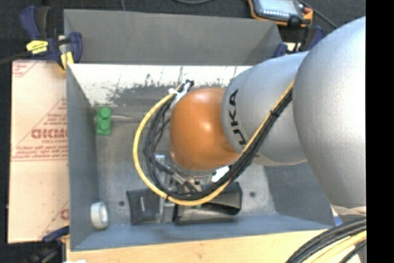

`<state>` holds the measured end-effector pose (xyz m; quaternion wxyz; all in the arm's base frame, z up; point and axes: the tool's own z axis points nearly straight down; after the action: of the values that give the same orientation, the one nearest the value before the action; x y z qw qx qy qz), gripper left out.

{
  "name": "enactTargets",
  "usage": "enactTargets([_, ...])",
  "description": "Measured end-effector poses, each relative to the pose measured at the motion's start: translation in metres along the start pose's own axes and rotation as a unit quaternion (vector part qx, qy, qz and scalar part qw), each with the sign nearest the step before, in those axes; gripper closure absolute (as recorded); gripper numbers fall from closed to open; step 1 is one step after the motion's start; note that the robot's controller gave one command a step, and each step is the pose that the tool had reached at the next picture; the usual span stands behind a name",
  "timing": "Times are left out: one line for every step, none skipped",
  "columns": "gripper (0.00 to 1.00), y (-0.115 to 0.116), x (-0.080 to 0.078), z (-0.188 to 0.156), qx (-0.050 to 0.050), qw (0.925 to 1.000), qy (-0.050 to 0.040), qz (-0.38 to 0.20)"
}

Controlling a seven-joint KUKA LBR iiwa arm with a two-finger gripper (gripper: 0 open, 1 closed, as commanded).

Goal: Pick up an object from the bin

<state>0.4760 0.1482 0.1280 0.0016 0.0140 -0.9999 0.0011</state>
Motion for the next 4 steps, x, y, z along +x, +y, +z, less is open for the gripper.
enactTargets([0.0,-0.029,-0.005,0.009,-0.002,0.9974,-0.0036,0.072])
enactTargets([0.0,-0.025,-0.015,0.061,-0.001,0.9977,-0.0015,0.068])
enactTargets([1.0,-0.021,-0.023,0.057,-0.002,0.9874,-0.0031,0.158])
enactTargets([1.0,-0.021,-0.023,0.057,-0.002,0.9874,-0.0031,0.158])
